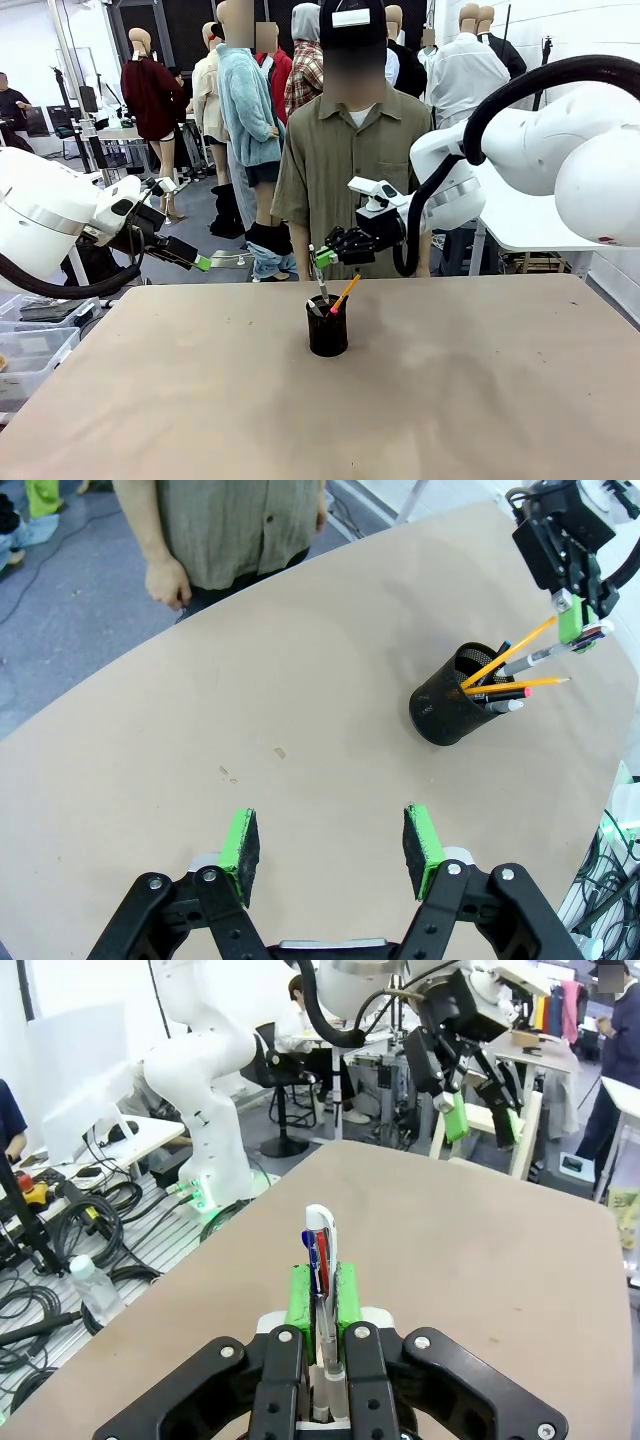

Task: Place the pens into the pen holder.
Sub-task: Pick up a writing instrument from the table and place it into the Pen holder.

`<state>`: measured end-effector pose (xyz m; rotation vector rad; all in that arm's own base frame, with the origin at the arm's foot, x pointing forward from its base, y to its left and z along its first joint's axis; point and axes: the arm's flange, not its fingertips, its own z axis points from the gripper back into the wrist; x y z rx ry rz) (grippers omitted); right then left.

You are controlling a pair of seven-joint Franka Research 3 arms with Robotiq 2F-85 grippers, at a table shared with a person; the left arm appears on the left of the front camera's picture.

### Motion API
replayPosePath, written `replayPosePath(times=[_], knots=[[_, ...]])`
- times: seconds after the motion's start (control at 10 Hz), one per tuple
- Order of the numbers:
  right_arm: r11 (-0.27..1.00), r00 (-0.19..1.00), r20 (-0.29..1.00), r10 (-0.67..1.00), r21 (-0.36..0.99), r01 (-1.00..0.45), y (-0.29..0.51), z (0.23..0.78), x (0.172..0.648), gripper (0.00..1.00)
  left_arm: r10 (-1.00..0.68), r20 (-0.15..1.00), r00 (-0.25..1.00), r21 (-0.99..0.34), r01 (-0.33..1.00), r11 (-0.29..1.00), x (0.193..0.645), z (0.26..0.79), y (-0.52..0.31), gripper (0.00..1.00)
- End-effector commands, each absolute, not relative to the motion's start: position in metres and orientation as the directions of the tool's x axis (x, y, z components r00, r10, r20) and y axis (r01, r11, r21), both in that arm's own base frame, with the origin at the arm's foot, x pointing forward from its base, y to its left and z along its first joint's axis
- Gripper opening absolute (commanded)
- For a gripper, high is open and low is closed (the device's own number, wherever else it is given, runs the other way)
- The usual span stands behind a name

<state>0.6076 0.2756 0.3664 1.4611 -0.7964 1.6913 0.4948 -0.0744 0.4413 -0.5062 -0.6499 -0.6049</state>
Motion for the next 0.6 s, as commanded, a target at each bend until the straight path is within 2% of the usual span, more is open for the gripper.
replayPosePath(times=[0.0, 0.5], knots=[[-0.567, -0.028, 0.987, 0.16, 0.069, -0.821, 0.278, 0.365, 0.619, 0.0, -0.364, 0.685, 0.631, -0.24, 0.667, 0.706, 0.496, 0.442, -0.073, 0.76], [-0.588, 0.013, 0.98, 0.196, 0.128, -0.798, 0.284, 0.341, 0.625, 0.0, -0.364, 0.685, 0.631, -0.24, 0.667, 0.706, 0.496, 0.442, -0.073, 0.76]])
